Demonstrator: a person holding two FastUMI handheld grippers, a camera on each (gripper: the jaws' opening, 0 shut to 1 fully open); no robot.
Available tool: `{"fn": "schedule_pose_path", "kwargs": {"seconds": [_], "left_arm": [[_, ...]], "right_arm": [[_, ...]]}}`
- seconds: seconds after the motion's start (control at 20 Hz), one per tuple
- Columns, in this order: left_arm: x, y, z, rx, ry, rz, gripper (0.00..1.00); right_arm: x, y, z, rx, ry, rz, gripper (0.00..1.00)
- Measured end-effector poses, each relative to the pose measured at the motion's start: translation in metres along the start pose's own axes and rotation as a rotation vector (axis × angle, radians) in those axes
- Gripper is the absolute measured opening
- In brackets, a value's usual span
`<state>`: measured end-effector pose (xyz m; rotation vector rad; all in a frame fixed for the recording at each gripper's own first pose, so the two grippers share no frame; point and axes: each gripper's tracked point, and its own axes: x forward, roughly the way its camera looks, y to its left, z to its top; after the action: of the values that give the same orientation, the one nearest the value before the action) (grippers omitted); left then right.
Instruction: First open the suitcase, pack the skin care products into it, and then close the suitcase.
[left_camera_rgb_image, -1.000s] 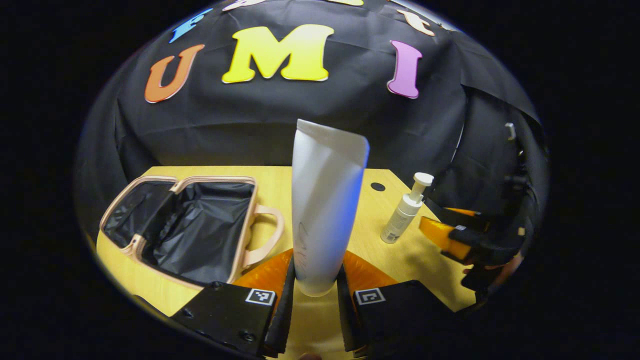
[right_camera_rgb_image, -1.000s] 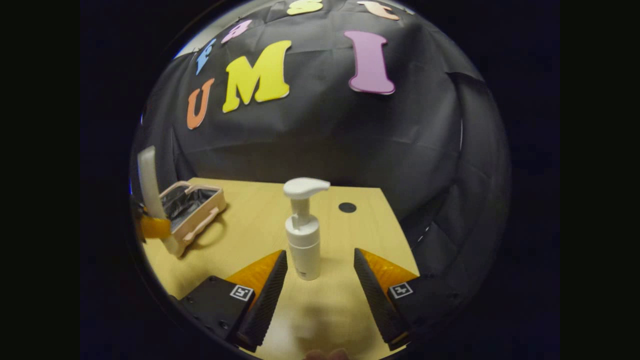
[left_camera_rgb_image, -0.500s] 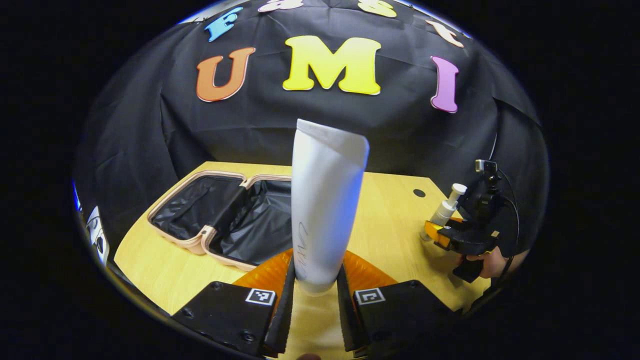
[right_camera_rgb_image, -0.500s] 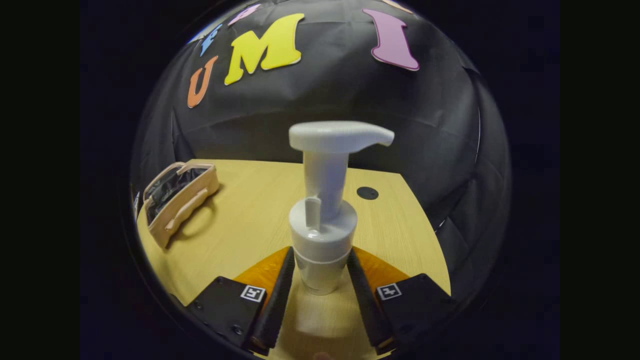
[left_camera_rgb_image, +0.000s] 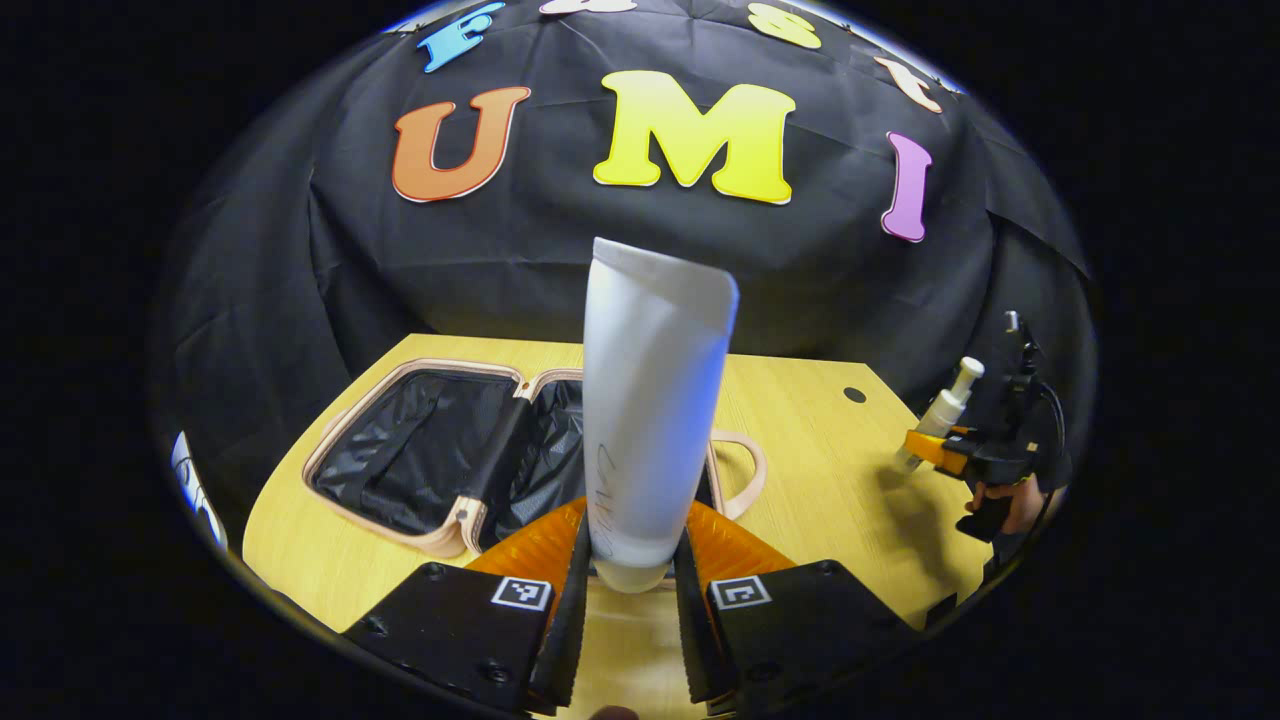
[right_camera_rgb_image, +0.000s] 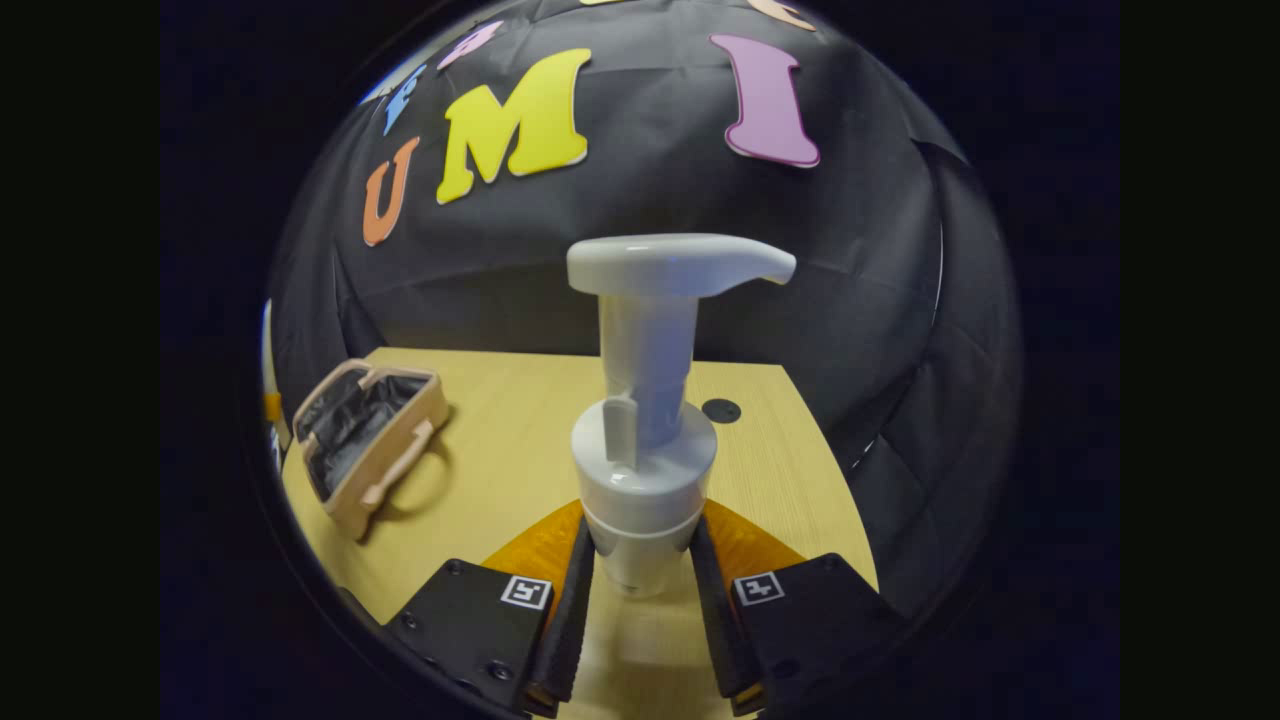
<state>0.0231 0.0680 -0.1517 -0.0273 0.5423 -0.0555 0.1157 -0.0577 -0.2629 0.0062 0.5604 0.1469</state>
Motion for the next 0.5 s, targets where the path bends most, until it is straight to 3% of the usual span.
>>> {"fn": "schedule_pose_path", "kwargs": {"seconds": [0.25, 0.35, 0.4, 0.45, 0.5], "left_arm": [[0.046, 0.029, 0.011, 0.018, 0.056, -0.182, 0.43], [0.065, 0.038, 0.0, 0.031, 0.137, -0.251, 0.42], [0.074, 0.043, -0.01, 0.037, 0.188, -0.281, 0.36], [0.085, 0.047, -0.02, 0.027, 0.24, -0.311, 0.42], [0.093, 0.047, -0.029, 0.002, 0.287, -0.339, 0.42]], "right_arm": [[-0.081, 0.039, 0.033, 0.015, -0.023, 0.062, 0.49], [-0.111, 0.056, 0.037, 0.074, -0.007, 0.096, 0.49], [-0.125, 0.062, 0.036, 0.096, 0.002, 0.1, 0.49], [-0.137, 0.068, 0.036, 0.111, 0.007, 0.096, 0.49], [-0.147, 0.073, 0.036, 0.125, 0.01, 0.093, 0.49]]}}
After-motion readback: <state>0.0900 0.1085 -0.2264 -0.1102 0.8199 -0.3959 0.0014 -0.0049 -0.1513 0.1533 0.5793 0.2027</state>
